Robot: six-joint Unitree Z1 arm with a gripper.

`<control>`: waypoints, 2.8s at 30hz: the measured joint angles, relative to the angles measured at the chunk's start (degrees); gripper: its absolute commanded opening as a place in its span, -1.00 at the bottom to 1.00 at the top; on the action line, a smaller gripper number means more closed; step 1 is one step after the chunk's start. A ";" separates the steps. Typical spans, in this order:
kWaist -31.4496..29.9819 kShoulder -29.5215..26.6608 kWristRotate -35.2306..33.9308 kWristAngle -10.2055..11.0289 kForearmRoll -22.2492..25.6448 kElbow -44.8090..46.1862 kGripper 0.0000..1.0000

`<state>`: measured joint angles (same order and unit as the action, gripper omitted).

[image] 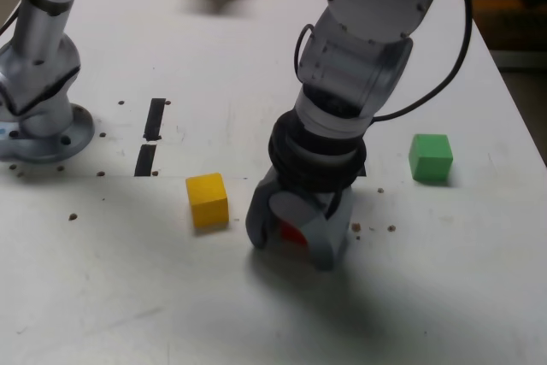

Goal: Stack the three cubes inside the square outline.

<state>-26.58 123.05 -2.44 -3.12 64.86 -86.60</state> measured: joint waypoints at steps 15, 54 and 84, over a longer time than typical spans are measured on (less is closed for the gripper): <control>0.11 -6.53 -4.57 4.61 -0.29 1.83 -1.00; 17.72 -7.21 -3.84 2.92 -9.42 9.69 0.27; 13.90 -21.45 -3.50 9.81 5.25 6.90 0.91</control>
<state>-12.69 101.60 -5.94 6.69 70.11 -79.70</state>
